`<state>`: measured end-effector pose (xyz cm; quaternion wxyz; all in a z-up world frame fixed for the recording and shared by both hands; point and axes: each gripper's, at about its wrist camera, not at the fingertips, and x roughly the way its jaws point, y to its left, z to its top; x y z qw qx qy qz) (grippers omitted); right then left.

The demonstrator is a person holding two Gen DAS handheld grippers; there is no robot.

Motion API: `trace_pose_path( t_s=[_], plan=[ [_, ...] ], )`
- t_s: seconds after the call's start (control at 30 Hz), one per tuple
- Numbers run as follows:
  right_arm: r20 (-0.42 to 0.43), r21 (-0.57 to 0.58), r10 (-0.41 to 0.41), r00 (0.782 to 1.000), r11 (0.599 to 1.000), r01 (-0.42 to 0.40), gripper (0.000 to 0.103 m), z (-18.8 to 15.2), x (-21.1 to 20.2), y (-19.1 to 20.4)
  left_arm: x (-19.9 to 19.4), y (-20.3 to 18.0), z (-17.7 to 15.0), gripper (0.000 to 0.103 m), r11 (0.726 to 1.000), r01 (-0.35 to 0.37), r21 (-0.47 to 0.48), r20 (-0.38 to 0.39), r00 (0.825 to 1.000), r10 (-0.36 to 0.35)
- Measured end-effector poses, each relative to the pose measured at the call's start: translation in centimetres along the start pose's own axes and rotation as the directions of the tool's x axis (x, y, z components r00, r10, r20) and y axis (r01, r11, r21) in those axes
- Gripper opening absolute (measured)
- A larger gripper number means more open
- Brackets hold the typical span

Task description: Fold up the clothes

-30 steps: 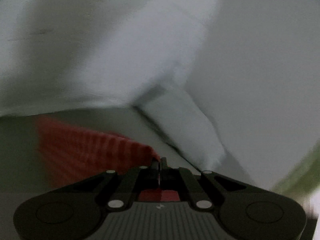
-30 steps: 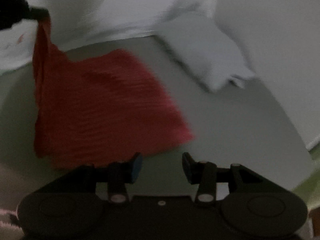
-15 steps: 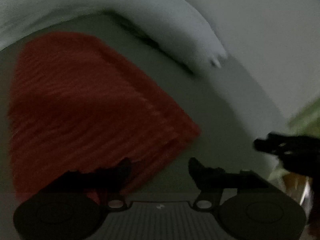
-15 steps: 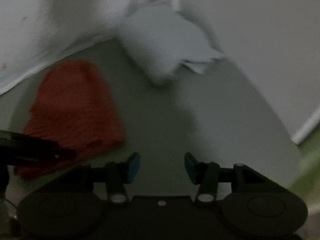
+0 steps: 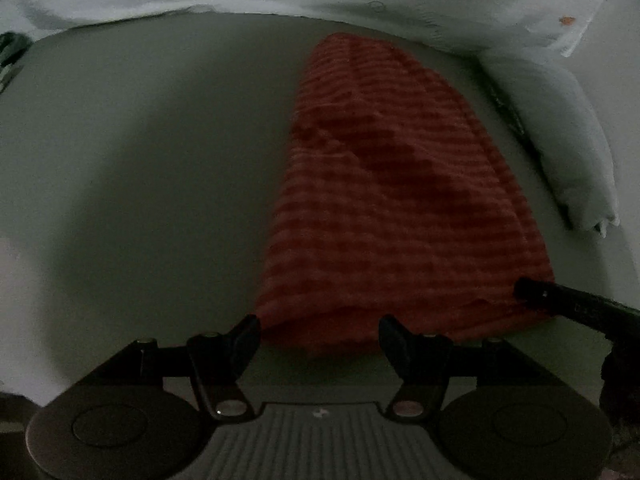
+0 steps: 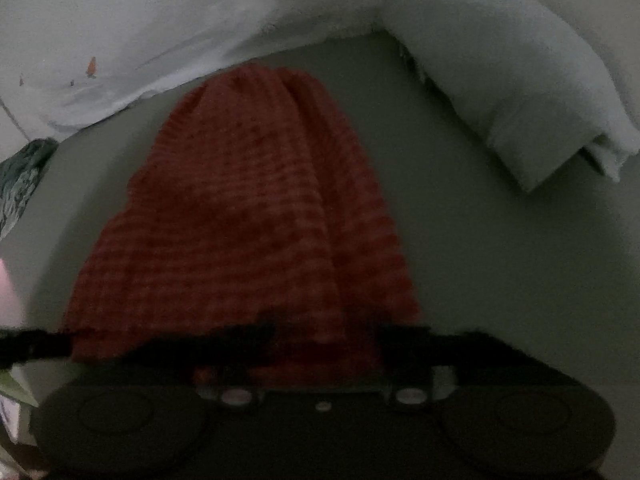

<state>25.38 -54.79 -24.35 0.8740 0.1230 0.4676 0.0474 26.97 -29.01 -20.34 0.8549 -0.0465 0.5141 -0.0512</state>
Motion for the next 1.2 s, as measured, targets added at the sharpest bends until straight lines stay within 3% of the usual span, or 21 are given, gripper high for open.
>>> trace_pose_path(
  t_s=[0.17, 0.27, 0.37, 0.47, 0.57, 0.7, 0.93, 0.97, 1.03, 1.07, 1.1, 1.2],
  plan=[
    [0.114, 0.053, 0.031, 0.993, 0.998, -0.037, 0.002, -0.1, -4.0, -0.3, -0.9, 1.2, -0.5, 0.066, 0.999, -0.029, -0.022, 0.021, 0.999, 0.03],
    [0.161, 0.076, -0.004, 0.987, 0.997, -0.008, 0.002, -0.4, -6.3, -1.3, -1.1, 1.0, -0.3, 0.066, 1.0, -0.012, -0.01, 0.038, 0.999, 0.012],
    [0.153, 0.103, -0.067, 0.986, 0.993, 0.052, 0.002, -0.9, -6.5, -2.8, -1.1, 0.9, 0.1, 0.066, 1.0, 0.011, -0.004, 0.028, 1.0, -0.011],
    [0.069, 0.08, -0.103, 0.992, 0.992, 0.098, 0.003, -1.6, -5.1, -3.2, -0.5, 0.0, 0.4, 0.067, 1.0, 0.016, 0.026, 0.025, 1.0, -0.017],
    [-0.005, 0.055, -0.151, 0.989, 0.987, 0.151, 0.011, -2.6, -4.2, -3.0, 0.2, -0.3, 0.4, 0.067, 0.999, 0.008, 0.038, 0.01, 1.0, -0.008],
    [0.035, 0.099, -0.141, 0.989, 0.986, 0.137, 0.046, -2.8, -5.4, -3.1, 1.2, -0.3, 0.5, 0.067, 0.999, -0.022, 0.04, -0.011, 1.0, 0.022],
    [0.156, 0.085, -0.104, 0.982, 0.992, 0.092, 0.052, 0.9, -6.3, -1.9, 2.3, 0.5, 1.9, 0.069, 0.999, -0.041, 0.024, -0.012, 0.999, 0.042],
    [0.175, 0.078, -0.094, 0.98, 0.994, 0.082, 0.052, 1.6, -6.0, -1.6, 2.6, 0.6, 2.3, 0.069, 0.999, -0.043, 0.025, -0.014, 0.999, 0.044],
    [0.207, 0.051, -0.069, 0.976, 0.997, 0.059, 0.04, 3.3, -5.2, -0.8, 3.1, 0.9, 3.1, 0.069, 0.999, -0.047, 0.026, -0.013, 0.999, 0.047],
    [0.213, 0.029, -0.048, 0.976, 0.999, 0.043, 0.017, 4.2, -4.6, -0.2, 3.4, 1.0, 3.6, 0.069, 0.998, -0.048, 0.027, -0.01, 0.999, 0.048],
    [0.219, 0.007, -0.027, 0.975, 1.0, 0.027, 0.004, 5.2, -4.1, 0.5, 3.6, 1.1, 4.1, 0.069, 0.998, -0.049, 0.028, -0.008, 0.999, 0.05],
    [0.227, -0.051, 0.001, 0.974, 0.999, 0.01, 0.004, 8.1, -2.0, 2.3, 4.3, 1.7, 6.1, 0.069, 0.998, -0.055, 0.024, 0.008, 0.998, 0.055]
  ],
)
